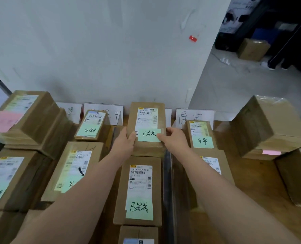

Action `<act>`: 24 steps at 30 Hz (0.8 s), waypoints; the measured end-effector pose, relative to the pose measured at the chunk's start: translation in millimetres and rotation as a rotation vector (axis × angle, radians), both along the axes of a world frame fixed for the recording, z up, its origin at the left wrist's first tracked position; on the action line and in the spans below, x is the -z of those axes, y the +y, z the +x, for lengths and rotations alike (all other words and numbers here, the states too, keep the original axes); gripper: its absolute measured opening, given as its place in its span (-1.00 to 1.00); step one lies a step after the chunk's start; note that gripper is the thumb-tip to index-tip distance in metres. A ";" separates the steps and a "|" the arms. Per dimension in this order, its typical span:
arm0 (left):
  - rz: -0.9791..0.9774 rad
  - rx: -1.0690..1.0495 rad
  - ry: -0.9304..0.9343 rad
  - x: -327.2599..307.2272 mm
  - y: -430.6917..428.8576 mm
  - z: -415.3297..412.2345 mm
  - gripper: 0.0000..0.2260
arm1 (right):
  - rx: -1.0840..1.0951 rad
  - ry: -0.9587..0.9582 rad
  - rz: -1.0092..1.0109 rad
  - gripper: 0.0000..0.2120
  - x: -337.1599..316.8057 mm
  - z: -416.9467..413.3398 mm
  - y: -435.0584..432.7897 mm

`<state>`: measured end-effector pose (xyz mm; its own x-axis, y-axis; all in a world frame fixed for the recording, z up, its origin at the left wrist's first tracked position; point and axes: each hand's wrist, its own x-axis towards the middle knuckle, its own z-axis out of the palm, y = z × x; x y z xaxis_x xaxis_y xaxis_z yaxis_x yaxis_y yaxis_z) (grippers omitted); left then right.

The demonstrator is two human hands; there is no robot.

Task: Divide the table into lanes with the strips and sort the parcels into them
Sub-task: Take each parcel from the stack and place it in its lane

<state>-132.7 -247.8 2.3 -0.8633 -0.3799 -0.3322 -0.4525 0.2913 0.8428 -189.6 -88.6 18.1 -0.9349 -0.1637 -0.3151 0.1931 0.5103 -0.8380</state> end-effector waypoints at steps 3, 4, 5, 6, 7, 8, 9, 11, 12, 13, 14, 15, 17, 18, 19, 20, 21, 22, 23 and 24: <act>-0.114 0.005 -0.008 -3.8 -2.5 2.0 -0.58 | -0.028 0.070 0.120 -0.58 -8.3 3.4 2.6; -0.186 0.017 -0.005 -5.7 -4.4 2.5 -0.57 | -0.042 0.107 0.171 -0.58 -12.2 5.5 4.2; -0.274 0.038 0.000 -8.3 -6.0 3.6 -0.55 | -0.054 0.136 0.210 -0.58 -16.9 8.7 6.6; -0.363 0.065 0.011 -11.7 -6.9 4.3 -0.54 | -0.059 0.162 0.236 -0.56 -20.7 12.1 9.4; -0.441 0.095 0.033 -15.5 -6.4 5.1 -0.55 | -0.054 0.186 0.256 -0.53 -23.6 15.4 13.1; -0.517 0.124 0.060 -19.5 -4.7 5.8 -0.58 | -0.045 0.210 0.276 -0.51 -26.9 18.9 18.2; -0.595 0.147 0.090 -23.1 -1.8 6.1 -0.60 | -0.034 0.232 0.294 -0.51 -30.1 22.6 24.0; -0.728 0.178 0.136 -29.3 6.1 8.6 -0.63 | -0.002 0.258 0.328 -0.54 -35.8 30.7 38.9; -0.762 0.186 0.149 -30.7 10.5 9.8 -0.63 | 0.019 0.254 0.348 -0.57 -38.6 35.3 47.6; -0.766 0.190 0.153 -32.1 15.6 12.2 -0.62 | 0.034 0.246 0.372 -0.58 -41.5 40.3 56.0; -0.752 0.189 0.149 -32.9 21.0 14.9 -0.61 | 0.042 0.234 0.400 -0.59 -44.2 45.6 63.9; -0.741 0.188 0.139 -33.6 26.6 17.8 -0.59 | 0.047 0.217 0.424 -0.60 -46.2 50.6 71.1; -0.749 0.198 0.120 -35.3 36.9 23.2 -0.56 | 0.061 0.174 0.465 -0.59 -47.4 59.0 82.0; -0.759 0.208 0.123 -35.3 41.0 25.1 -0.56 | 0.069 0.154 0.477 -0.59 -45.5 61.8 85.7; -0.765 0.216 0.127 -35.2 44.3 26.8 -0.55 | 0.069 0.135 0.483 -0.60 -41.8 64.0 88.2; -0.765 0.222 0.125 -34.2 46.7 27.7 -0.56 | 0.061 0.116 0.481 -0.61 -36.3 65.5 90.2; -0.768 0.227 0.118 -33.2 48.6 28.5 -0.56 | 0.047 0.094 0.474 -0.63 -28.8 67.0 91.4; -0.773 0.231 0.110 -32.0 49.7 29.3 -0.56 | 0.035 0.069 0.467 -0.65 -20.5 68.2 92.2; -0.779 0.231 0.102 -31.2 50.7 30.2 -0.56 | 0.024 0.041 0.468 -0.68 -12.1 69.7 92.9; -0.785 0.231 0.093 -30.3 51.5 30.9 -0.56 | 0.012 0.013 0.479 -0.71 -4.1 70.8 93.8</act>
